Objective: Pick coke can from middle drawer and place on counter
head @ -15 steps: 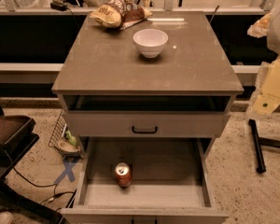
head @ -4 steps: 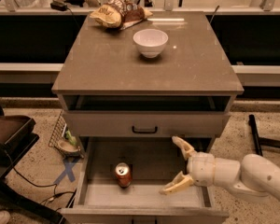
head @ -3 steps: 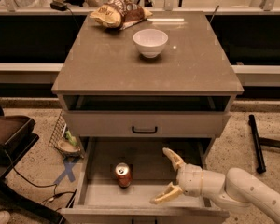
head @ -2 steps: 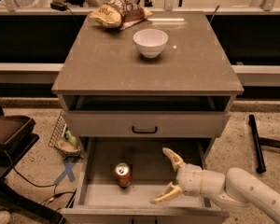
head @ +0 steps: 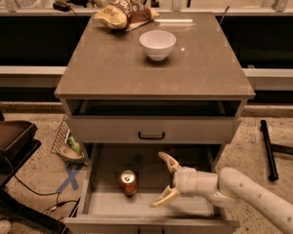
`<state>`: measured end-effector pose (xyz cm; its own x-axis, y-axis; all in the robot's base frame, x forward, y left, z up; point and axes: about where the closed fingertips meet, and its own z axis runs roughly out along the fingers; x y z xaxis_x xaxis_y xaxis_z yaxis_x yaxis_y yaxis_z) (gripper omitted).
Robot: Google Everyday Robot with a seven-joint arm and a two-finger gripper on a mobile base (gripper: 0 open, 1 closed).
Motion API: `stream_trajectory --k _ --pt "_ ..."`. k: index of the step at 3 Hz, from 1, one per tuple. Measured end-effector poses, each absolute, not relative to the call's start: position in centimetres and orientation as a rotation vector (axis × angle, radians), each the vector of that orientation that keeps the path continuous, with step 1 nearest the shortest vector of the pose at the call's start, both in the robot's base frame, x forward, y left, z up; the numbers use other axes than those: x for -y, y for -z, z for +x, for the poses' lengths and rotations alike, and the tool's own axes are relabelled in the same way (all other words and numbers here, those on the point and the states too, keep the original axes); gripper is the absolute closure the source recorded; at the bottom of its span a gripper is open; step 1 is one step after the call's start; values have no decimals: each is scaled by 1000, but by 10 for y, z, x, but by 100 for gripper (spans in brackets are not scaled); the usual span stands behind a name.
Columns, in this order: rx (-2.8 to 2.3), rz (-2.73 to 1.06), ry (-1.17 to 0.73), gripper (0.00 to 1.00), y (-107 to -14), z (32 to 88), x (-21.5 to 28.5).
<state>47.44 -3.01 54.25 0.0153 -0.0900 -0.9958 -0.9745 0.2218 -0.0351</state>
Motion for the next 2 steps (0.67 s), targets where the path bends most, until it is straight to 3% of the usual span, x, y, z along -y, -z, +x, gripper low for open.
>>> stream_trajectory --k 2 --pt "-1316 -1200 -964 0 -509 501 10"
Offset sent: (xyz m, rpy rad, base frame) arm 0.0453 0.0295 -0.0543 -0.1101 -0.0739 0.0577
